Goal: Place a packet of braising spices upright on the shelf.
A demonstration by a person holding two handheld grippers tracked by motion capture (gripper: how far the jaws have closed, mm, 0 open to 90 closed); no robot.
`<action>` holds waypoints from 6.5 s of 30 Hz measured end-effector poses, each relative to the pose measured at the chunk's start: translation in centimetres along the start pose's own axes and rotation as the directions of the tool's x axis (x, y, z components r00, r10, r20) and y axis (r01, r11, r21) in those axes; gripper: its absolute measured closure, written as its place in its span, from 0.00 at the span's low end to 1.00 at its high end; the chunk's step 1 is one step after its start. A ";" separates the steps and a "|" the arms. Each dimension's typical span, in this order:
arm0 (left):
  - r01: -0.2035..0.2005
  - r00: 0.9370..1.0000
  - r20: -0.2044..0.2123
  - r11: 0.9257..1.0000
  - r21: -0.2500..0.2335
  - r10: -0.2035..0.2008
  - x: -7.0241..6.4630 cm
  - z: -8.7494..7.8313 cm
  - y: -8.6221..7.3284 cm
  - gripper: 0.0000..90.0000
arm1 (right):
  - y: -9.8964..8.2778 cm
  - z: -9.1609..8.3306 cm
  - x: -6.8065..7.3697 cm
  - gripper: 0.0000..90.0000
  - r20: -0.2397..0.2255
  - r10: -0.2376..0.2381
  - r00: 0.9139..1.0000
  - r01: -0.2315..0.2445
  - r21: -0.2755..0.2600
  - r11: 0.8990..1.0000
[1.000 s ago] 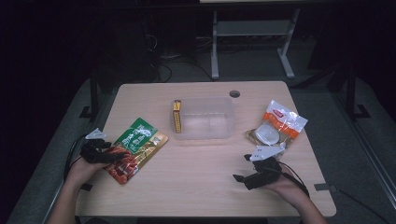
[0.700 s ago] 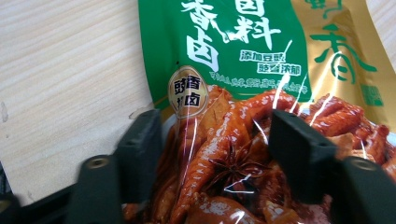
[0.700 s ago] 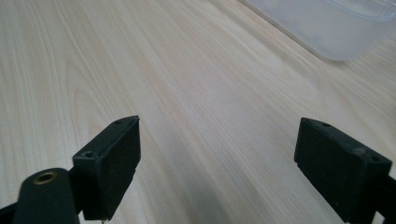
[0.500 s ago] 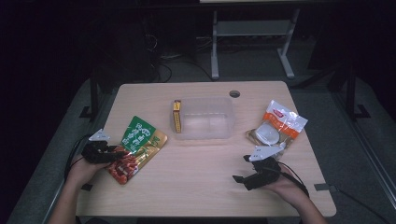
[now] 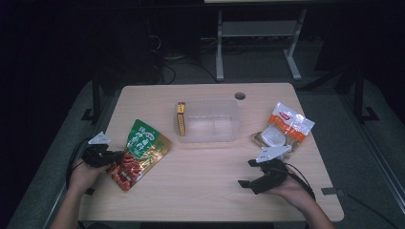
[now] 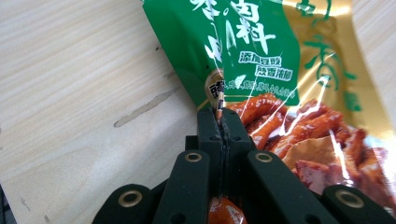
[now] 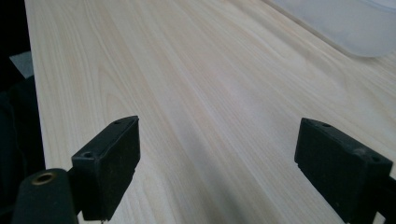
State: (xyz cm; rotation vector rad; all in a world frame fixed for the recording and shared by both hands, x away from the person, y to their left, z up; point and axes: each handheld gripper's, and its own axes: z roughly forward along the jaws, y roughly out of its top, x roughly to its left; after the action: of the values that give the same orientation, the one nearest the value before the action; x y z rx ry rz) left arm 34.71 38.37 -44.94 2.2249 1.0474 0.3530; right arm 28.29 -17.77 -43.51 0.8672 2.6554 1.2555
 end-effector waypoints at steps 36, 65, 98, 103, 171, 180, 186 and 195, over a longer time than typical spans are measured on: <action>-0.284 0.944 0.135 0.951 -0.125 0.300 -13.2 -1.3 7.6 1.00 | 1.7 -1.0 -0.6 0.35 -0.082 0.052 0.995 -0.059 -0.087 0.994; -0.442 0.843 0.240 0.874 -0.199 0.481 -19.4 0.7 11.4 1.00 | 7.2 2.0 -1.3 0.72 -0.225 -0.021 0.974 0.001 -0.088 0.996; -0.425 0.816 0.302 0.865 -0.267 0.494 -18.1 0.6 10.6 1.00 | 7.3 0.6 -1.2 1.00 -0.419 -0.099 0.903 0.040 -0.147 0.988; -0.425 0.815 0.300 0.864 -0.271 0.495 -18.0 0.5 10.7 0.97 | 7.7 0.1 -1.0 1.00 -0.421 -0.113 0.900 0.046 -0.166 0.985; -0.314 0.874 0.325 0.930 -0.191 0.362 -16.5 2.6 5.7 0.23 | 18.5 -7.7 -3.7 1.00 -0.001 -0.042 0.999 0.041 -0.219 0.975; -0.323 0.877 0.311 0.928 -0.185 0.367 -16.5 2.7 5.7 0.17 | 20.5 -6.6 -4.3 1.00 0.032 -0.013 0.999 0.020 -0.213 0.977; -0.327 0.877 0.308 0.928 -0.179 0.368 -16.4 2.8 5.7 0.17 | 21.3 -6.0 -4.7 1.00 0.047 0.004 0.999 0.006 -0.206 0.978; -0.339 0.875 0.308 0.927 -0.159 0.373 -16.6 2.9 5.6 0.17 | 21.6 -4.6 -5.4 1.00 0.093 0.037 0.995 -0.022 -0.164 0.986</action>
State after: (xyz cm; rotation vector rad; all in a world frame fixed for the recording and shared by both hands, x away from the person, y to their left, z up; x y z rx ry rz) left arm 28.74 21.79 -43.03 2.2790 0.4273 0.1676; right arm 41.34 -12.91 -25.57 0.9201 2.4354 1.3786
